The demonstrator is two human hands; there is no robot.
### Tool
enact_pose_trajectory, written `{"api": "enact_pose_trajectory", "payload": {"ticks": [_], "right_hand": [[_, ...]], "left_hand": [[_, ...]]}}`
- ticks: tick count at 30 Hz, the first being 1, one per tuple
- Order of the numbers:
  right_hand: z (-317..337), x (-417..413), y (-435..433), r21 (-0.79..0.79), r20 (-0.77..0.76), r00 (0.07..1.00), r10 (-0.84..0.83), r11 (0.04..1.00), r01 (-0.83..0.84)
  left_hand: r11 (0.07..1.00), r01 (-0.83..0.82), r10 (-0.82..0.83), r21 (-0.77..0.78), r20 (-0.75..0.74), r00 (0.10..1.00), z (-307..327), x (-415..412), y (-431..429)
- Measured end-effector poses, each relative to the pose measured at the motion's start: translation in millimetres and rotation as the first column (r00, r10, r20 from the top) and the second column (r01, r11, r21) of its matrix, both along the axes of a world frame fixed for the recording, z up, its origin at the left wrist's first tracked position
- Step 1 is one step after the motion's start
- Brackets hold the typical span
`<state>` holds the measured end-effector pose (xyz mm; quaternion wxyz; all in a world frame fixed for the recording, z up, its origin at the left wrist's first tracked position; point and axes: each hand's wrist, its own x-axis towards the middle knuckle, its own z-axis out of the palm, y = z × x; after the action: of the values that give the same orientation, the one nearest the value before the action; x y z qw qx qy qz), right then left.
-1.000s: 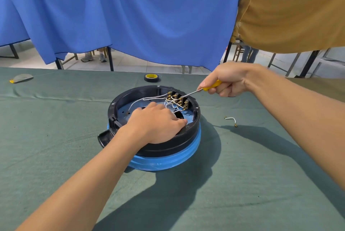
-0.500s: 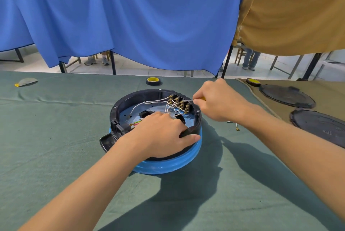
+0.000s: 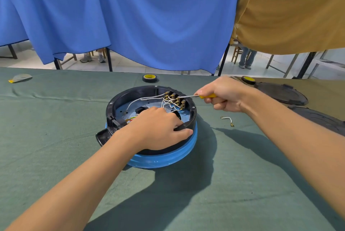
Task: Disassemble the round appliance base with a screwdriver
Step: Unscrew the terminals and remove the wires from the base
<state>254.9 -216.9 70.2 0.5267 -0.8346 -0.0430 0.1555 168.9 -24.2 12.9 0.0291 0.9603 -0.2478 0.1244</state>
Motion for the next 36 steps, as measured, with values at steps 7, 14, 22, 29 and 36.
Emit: {"api": "enact_pose_trajectory", "payload": {"ticks": [7,14,22,29,36], "right_hand": [[-8,-28,22,-0.582,0.577,0.751,0.321,0.807,0.102],[19,-29,41,-0.725,0.467,0.782,0.412,0.685,0.071],[32,7,16,-0.256,-0.004,0.996,0.084,0.963,-0.082],[15,-3,15,-0.346,0.256,0.958,0.128,0.938,-0.033],[7,-16,21,-0.619,0.504,0.803,0.318,0.781,0.08]], "left_hand": [[1.0,-0.007,0.006,-0.021,-0.019,1.0,1,-2,-2],[0.999,-0.013,0.012,-0.034,-0.026,1.0,1,-2,-2],[0.998,0.052,-0.051,-0.041,0.023,0.998,-1,-1,0],[0.997,0.044,-0.044,-0.06,0.013,0.999,-1,-2,1],[0.998,0.018,-0.019,-0.055,-0.013,1.0,0,-2,1]]}}
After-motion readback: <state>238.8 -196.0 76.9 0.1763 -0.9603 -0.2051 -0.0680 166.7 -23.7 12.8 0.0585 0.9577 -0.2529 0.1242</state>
